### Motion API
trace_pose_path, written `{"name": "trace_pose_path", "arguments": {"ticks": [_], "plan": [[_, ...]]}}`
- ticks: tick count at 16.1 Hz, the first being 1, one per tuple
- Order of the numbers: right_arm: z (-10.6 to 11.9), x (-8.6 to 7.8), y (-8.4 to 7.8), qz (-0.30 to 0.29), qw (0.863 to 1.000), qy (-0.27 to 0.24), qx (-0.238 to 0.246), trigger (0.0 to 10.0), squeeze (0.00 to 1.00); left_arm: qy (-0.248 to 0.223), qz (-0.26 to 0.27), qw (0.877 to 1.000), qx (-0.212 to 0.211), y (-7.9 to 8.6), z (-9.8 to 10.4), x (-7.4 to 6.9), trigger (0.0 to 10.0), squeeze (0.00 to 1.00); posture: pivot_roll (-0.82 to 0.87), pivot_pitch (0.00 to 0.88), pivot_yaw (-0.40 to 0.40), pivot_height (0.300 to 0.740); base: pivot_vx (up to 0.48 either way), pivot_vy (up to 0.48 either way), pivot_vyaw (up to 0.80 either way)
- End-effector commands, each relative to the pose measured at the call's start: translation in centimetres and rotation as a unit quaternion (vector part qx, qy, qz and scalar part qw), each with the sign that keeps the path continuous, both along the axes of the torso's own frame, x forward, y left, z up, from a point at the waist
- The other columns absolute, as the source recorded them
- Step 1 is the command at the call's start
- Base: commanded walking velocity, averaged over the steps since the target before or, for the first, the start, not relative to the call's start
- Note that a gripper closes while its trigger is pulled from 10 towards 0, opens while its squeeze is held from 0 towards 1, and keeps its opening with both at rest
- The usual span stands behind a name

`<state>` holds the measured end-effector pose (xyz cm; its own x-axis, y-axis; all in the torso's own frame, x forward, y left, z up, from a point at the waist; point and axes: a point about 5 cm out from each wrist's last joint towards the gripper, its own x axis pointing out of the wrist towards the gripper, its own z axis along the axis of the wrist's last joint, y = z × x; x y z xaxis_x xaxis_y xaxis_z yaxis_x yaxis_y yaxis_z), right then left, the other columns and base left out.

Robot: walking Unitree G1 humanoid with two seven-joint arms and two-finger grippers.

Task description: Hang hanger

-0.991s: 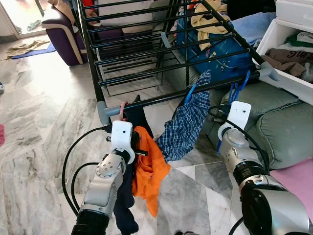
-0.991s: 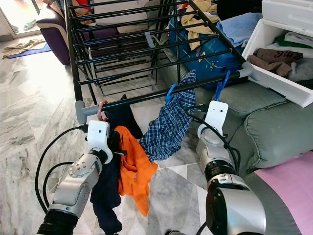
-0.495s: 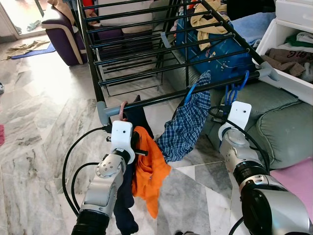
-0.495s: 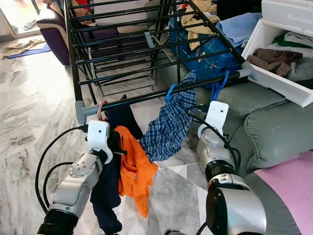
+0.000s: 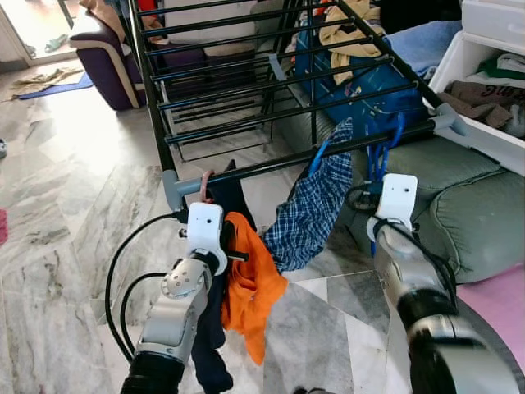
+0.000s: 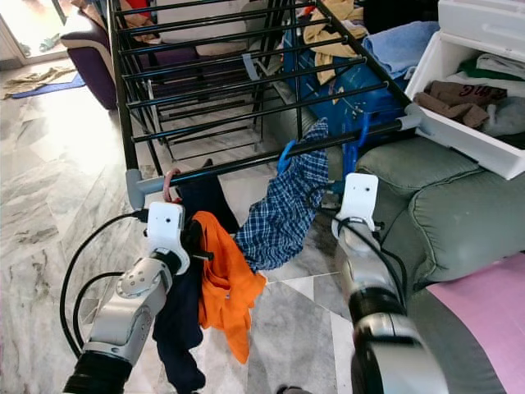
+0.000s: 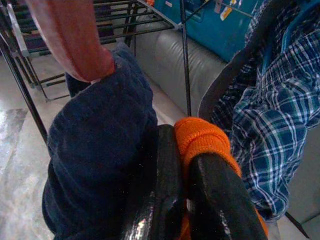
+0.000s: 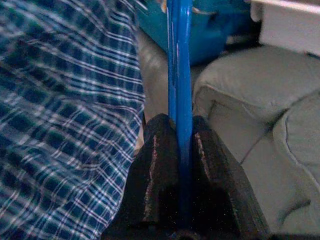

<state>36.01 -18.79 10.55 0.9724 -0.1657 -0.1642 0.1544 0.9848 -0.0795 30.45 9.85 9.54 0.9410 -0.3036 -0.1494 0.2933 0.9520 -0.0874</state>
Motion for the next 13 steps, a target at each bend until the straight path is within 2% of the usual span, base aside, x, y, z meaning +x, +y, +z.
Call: {"name": "trace_pose_path", "arguments": {"ticks": [1, 3, 4, 5, 6, 8, 9, 10, 11, 13], "plan": [[0.2, -0.4, -0.2, 0.014, 1.000, -0.004, -0.020, 0.0, 0.00, -0.001, -0.008, 1.000, 0.006, -0.3, 0.0, 0.0, 10.0, 0.00, -0.06, 0.112, 0.005, 0.740, 0.000, 0.000, 0.00], [-0.6, -1.7, -1.5, 0.010, 1.000, 0.010, -0.021, 0.0, 0.00, 0.002, -0.008, 1.000, 0.005, -0.4, -0.1, -0.1, 10.0, 0.00, -0.06, 0.114, 0.005, 0.740, 0.000, 0.000, 0.00], [-0.9, -2.0, -2.0, 0.006, 1.000, 0.016, -0.024, 0.7, 0.00, 0.003, -0.008, 1.000, 0.005, -0.4, -0.2, -0.2, 10.0, 0.00, -0.06, 0.115, 0.005, 0.740, 0.000, 0.000, 0.00], [-1.1, -2.6, -2.7, 0.003, 0.999, 0.023, -0.026, 0.0, 0.00, 0.004, -0.008, 1.000, 0.005, -0.4, -0.2, -0.2, 10.0, 0.00, -0.06, 0.115, 0.006, 0.740, 0.000, 0.000, 0.00], [-1.1, -2.9, -3.1, 0.000, 0.999, 0.030, -0.026, 0.0, 0.00, 0.004, -0.009, 1.000, 0.005, -0.4, -0.2, -0.2, 10.0, 0.00, -0.06, 0.115, 0.006, 0.740, 0.000, 0.000, 0.00], [-1.3, -3.2, -3.5, 0.000, 0.999, 0.039, -0.020, 0.0, 0.00, 0.004, -0.009, 1.000, 0.006, -0.4, -0.2, -0.1, 10.0, 0.00, -0.06, 0.113, 0.007, 0.740, 0.000, 0.000, 0.00], [-1.3, -3.3, -3.7, 0.001, 0.999, 0.042, -0.021, 0.2, 0.00, 0.003, -0.008, 1.000, 0.006, -0.4, -0.2, 0.0, 10.0, 0.00, -0.06, 0.113, 0.007, 0.740, 0.000, 0.000, 0.00], [-1.3, -3.4, -3.9, -0.001, 0.999, 0.044, -0.021, 0.9, 0.00, 0.003, -0.008, 1.000, 0.006, -0.4, -0.2, 0.0, 10.0, 0.00, -0.06, 0.111, 0.008, 0.740, 0.000, 0.000, 0.00], [-1.2, -3.4, -4.0, -0.001, 0.999, 0.045, -0.020, 0.5, 0.00, 0.003, -0.009, 1.000, 0.006, -0.4, -0.2, 0.0, 10.0, 0.00, -0.06, 0.111, 0.009, 0.740, 0.000, 0.000, 0.00], [-1.0, -3.4, -4.5, -0.002, 0.999, 0.048, -0.014, 1.3, 0.00, 0.003, -0.010, 1.000, 0.006, -0.5, -0.2, 0.0, 10.0, 0.00, -0.06, 0.111, 0.009, 0.740, 0.000, 0.000, 0.00]]}}
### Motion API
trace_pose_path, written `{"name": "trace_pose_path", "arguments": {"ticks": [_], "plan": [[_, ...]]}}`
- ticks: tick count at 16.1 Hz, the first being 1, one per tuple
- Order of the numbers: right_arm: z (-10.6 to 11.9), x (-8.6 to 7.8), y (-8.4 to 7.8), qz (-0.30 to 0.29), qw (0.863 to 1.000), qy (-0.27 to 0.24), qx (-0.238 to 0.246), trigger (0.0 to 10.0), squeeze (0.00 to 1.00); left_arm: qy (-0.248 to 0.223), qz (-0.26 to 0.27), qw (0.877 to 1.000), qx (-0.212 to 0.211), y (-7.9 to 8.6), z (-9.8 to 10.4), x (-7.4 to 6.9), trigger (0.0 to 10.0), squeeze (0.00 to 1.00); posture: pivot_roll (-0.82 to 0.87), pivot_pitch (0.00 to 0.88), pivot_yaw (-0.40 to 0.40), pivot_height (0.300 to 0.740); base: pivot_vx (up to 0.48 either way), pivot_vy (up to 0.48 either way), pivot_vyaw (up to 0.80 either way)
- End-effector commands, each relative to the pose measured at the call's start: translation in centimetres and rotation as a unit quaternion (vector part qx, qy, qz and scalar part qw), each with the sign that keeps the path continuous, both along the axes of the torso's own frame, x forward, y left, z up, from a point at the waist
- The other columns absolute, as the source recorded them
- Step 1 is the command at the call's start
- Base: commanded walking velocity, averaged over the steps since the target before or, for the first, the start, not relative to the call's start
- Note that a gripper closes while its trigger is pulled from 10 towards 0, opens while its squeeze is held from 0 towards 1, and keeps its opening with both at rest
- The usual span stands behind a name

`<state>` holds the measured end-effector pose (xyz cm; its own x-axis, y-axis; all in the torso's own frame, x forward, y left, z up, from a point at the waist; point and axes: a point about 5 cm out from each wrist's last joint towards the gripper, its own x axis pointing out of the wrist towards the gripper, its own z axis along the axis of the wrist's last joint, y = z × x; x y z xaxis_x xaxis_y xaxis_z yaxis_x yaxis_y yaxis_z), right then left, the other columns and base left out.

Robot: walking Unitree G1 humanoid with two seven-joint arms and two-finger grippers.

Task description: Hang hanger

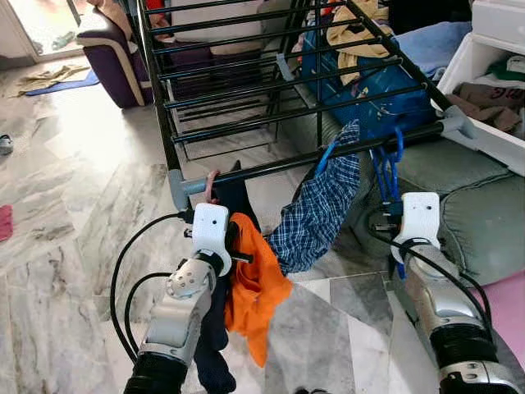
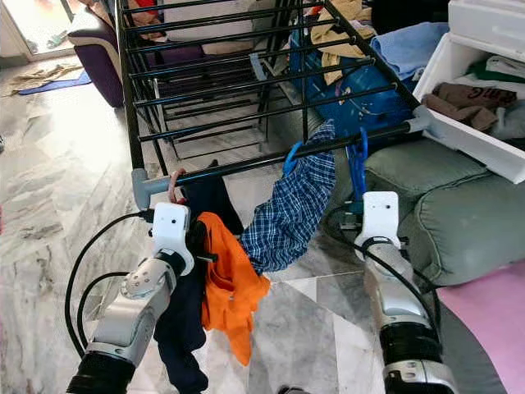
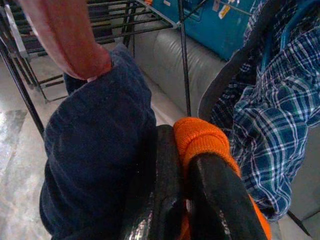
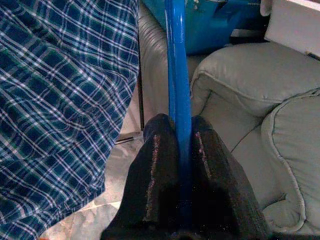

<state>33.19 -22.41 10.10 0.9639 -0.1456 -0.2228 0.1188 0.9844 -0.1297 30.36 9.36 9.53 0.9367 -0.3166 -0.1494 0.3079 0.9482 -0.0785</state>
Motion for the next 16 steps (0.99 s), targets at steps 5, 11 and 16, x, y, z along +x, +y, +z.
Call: {"name": "trace_pose_path", "arguments": {"ticks": [5, 11, 16], "plan": [[0.1, -0.7, -3.0, -0.026, 0.999, 0.016, 0.021, 4.5, 0.00, 0.005, -0.001, 1.000, 0.004, 0.1, -0.2, 0.1, 10.0, 0.00, -0.07, 0.109, 0.012, 0.740, 0.000, 0.000, 0.00], [-0.5, -1.1, -3.5, -0.024, 0.999, 0.027, 0.020, 10.0, 1.00, 0.005, -0.007, 1.000, 0.003, -0.2, -0.1, 0.2, 10.0, 0.00, -0.07, 0.108, 0.018, 0.740, 0.000, 0.000, 0.00], [-0.6, -1.1, -3.9, -0.020, 0.999, 0.037, 0.010, 10.0, 1.00, 0.005, -0.006, 1.000, 0.005, -0.1, -0.1, 0.2, 10.0, 0.00, -0.07, 0.108, 0.017, 0.740, 0.000, 0.000, 0.00]]}}
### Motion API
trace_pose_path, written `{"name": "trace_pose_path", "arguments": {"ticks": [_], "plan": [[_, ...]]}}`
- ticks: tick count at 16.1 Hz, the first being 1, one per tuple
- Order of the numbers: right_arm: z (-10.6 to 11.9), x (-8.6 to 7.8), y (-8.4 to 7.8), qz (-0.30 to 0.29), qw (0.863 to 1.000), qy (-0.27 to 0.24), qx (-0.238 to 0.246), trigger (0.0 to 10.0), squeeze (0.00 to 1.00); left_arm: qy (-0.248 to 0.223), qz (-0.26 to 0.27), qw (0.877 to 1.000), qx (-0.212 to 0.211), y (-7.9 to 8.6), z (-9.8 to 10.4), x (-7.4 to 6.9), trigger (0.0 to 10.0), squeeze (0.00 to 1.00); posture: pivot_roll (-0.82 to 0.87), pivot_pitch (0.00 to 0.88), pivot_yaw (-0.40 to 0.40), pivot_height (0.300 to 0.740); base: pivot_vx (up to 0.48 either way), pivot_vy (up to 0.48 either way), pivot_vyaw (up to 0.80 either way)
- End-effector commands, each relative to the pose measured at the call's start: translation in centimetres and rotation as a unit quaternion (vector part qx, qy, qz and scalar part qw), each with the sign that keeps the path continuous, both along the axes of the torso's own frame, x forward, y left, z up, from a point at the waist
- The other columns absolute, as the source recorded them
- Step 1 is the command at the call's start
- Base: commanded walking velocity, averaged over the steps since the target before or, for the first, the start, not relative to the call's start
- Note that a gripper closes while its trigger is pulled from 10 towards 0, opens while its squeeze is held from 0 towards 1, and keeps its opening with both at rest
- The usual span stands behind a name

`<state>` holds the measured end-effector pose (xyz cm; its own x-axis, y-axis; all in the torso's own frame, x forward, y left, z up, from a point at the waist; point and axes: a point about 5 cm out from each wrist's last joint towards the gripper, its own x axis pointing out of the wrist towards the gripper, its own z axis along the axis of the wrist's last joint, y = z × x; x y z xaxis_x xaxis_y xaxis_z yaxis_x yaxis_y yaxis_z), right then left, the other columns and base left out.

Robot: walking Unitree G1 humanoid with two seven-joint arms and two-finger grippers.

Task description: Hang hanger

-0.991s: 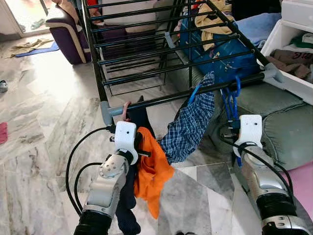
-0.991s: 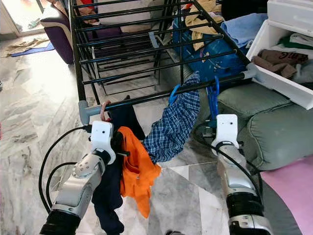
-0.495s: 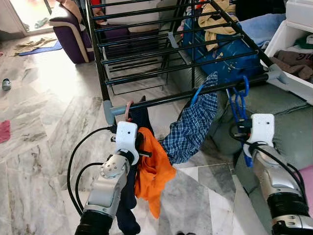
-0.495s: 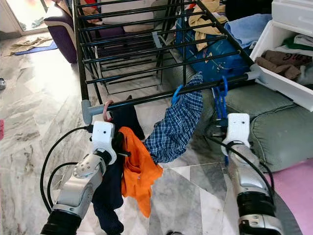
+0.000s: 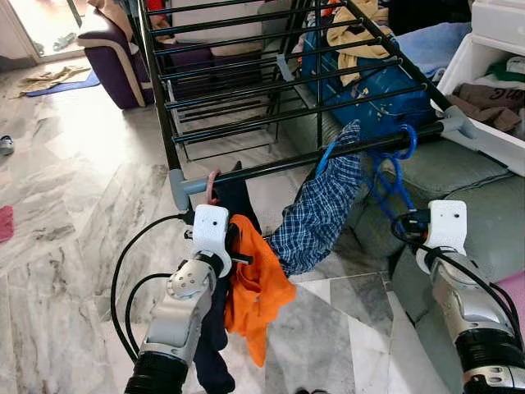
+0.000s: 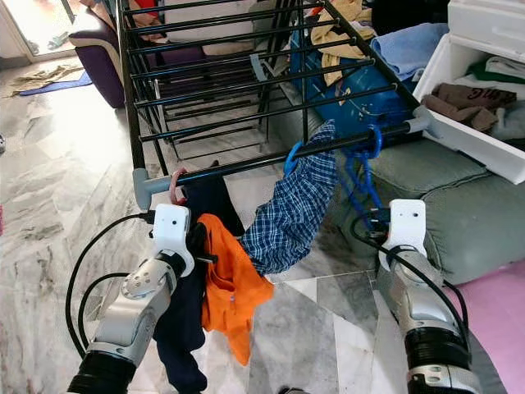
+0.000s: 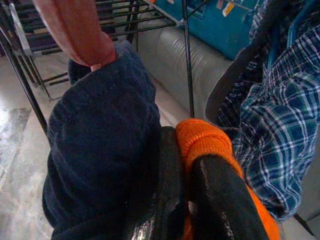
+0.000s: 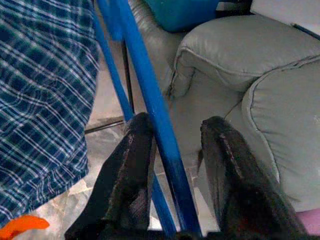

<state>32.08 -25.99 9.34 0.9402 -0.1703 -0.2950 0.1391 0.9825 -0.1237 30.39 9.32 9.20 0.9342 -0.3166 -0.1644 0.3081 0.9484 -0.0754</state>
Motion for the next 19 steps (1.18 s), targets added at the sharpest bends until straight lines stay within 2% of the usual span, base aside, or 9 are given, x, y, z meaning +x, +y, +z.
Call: {"name": "trace_pose_path", "arguments": {"ticks": [1, 2, 9, 10, 15, 16, 17, 18, 19], "plan": [[0.4, 0.1, -0.7, -0.006, 1.000, 0.000, -0.012, 10.0, 0.42, -0.001, -0.005, 1.000, 0.001, -0.1, 0.2, 0.2, 10.0, 0.00, -0.07, 0.108, 0.017, 0.740, 0.000, 0.000, 0.00], [0.6, 0.2, -0.9, -0.004, 1.000, 0.000, -0.019, 10.0, 0.00, -0.001, -0.006, 1.000, 0.000, -0.2, 0.1, 0.2, 10.0, 0.00, -0.07, 0.107, 0.018, 0.740, 0.000, 0.000, 0.00], [1.3, 1.1, -1.4, 0.020, 0.999, 0.001, -0.037, 10.0, 0.00, 0.001, -0.007, 1.000, 0.001, -0.1, 0.1, 0.2, 10.0, 0.00, -0.07, 0.108, 0.018, 0.740, 0.000, 0.000, 0.00], [1.5, 1.3, -1.5, 0.029, 0.999, 0.004, -0.041, 10.0, 1.00, 0.002, -0.008, 1.000, 0.001, -0.2, 0.1, 0.2, 10.0, 0.00, -0.07, 0.107, 0.018, 0.740, 0.000, 0.000, 0.00], [1.4, 1.7, -1.4, 0.068, 0.996, 0.018, -0.045, 10.0, 1.00, 0.004, -0.011, 1.000, 0.002, -0.3, 0.0, 0.1, 10.0, 0.00, -0.07, 0.109, 0.019, 0.740, 0.000, 0.000, 0.00], [1.3, 1.7, -1.5, 0.073, 0.996, 0.021, -0.049, 10.0, 0.76, 0.004, -0.011, 1.000, 0.003, -0.3, 0.0, 0.1, 10.0, 0.00, -0.07, 0.109, 0.019, 0.740, 0.000, 0.000, 0.00], [1.3, 1.7, -1.6, 0.073, 0.996, 0.022, -0.056, 10.0, 0.41, 0.004, -0.011, 1.000, 0.003, -0.3, 0.0, 0.1, 10.0, 0.00, -0.07, 0.109, 0.019, 0.740, 0.000, 0.000, 0.00], [1.3, 1.7, -1.8, 0.075, 0.995, 0.025, -0.057, 10.0, 0.00, 0.004, -0.011, 1.000, 0.003, -0.3, 0.0, 0.1, 10.0, 0.00, -0.07, 0.109, 0.019, 0.740, 0.000, 0.000, 0.00], [1.4, 1.8, -2.0, 0.083, 0.994, 0.029, -0.063, 10.0, 0.00, 0.004, -0.012, 1.000, 0.003, -0.4, 0.0, 0.1, 10.0, 0.00, -0.07, 0.109, 0.019, 0.740, 0.000, 0.000, 0.00]]}}
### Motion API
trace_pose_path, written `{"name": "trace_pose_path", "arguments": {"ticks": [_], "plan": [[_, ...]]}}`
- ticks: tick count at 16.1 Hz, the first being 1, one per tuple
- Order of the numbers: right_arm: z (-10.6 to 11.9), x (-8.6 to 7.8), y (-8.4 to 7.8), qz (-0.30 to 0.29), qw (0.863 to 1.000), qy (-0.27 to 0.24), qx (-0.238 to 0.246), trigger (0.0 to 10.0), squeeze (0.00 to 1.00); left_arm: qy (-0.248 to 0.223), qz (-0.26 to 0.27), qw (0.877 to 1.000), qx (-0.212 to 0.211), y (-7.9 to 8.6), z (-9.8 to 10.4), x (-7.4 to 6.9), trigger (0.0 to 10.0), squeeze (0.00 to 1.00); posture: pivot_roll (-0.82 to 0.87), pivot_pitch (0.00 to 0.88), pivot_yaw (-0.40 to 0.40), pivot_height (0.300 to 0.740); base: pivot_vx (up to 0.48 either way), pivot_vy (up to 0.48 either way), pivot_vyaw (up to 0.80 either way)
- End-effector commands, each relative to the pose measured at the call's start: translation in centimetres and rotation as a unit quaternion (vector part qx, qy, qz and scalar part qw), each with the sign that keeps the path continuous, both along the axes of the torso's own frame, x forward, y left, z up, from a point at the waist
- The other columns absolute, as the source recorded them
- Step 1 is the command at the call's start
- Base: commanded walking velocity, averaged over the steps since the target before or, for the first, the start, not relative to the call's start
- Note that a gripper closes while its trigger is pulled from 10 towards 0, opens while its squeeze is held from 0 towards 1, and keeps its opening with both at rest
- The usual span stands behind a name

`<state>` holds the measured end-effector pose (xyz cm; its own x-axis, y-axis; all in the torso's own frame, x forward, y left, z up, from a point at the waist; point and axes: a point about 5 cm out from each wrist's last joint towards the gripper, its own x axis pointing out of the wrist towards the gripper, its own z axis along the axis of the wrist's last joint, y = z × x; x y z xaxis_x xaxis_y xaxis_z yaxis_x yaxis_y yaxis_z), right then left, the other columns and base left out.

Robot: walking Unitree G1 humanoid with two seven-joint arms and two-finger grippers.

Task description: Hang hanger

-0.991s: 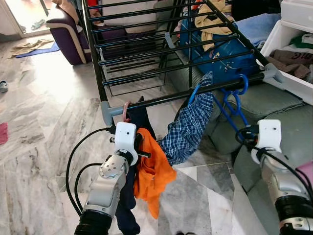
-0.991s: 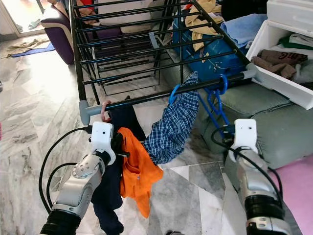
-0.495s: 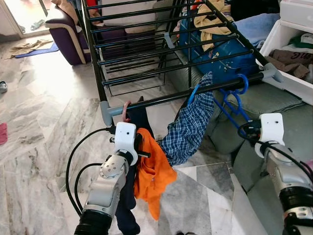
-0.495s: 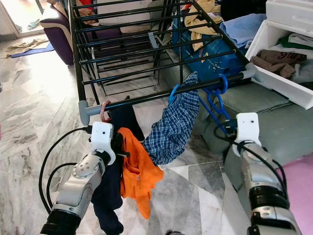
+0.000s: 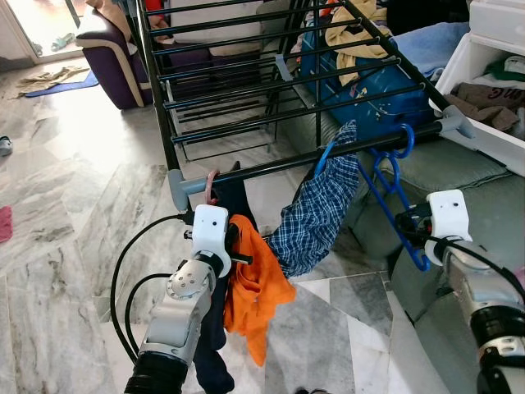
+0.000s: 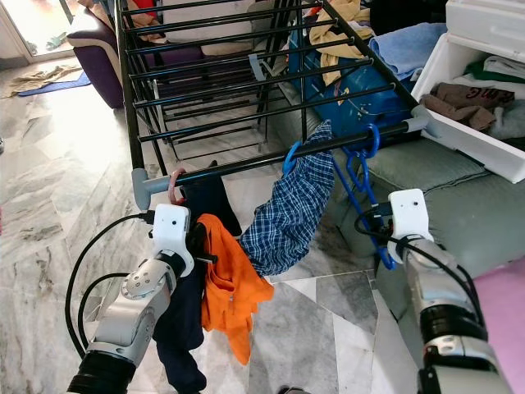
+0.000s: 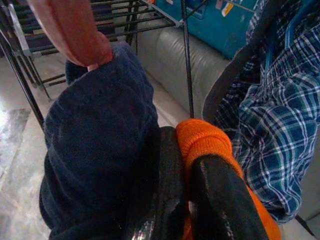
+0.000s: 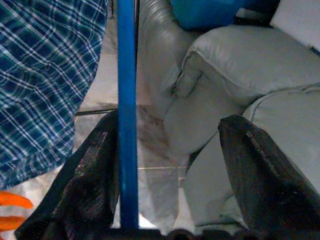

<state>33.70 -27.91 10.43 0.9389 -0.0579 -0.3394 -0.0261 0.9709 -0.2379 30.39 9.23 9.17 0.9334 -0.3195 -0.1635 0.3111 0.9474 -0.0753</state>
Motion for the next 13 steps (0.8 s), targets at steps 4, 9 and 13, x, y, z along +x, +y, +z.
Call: {"name": "trace_pose_path", "arguments": {"ticks": [4, 9, 13], "plan": [[1.1, 0.8, -0.2, 0.007, 1.000, -0.013, -0.013, 10.0, 0.00, 0.005, -0.013, 1.000, 0.003, -0.4, 0.0, 0.1, 10.0, 0.00, -0.07, 0.106, 0.021, 0.740, 0.000, 0.000, 0.00], [1.6, 1.6, 0.4, 0.012, 1.000, -0.020, -0.011, 10.0, 0.00, 0.008, -0.014, 1.000, 0.002, -0.5, -0.1, 0.1, 10.0, 0.00, -0.07, 0.109, 0.019, 0.740, 0.000, 0.000, 0.00], [1.8, 2.1, 1.1, 0.010, 0.999, -0.032, -0.003, 0.0, 0.00, 0.010, -0.017, 1.000, 0.001, -0.8, -0.1, -0.1, 10.0, 0.00, -0.07, 0.111, 0.018, 0.740, 0.000, 0.000, 0.00]]}}
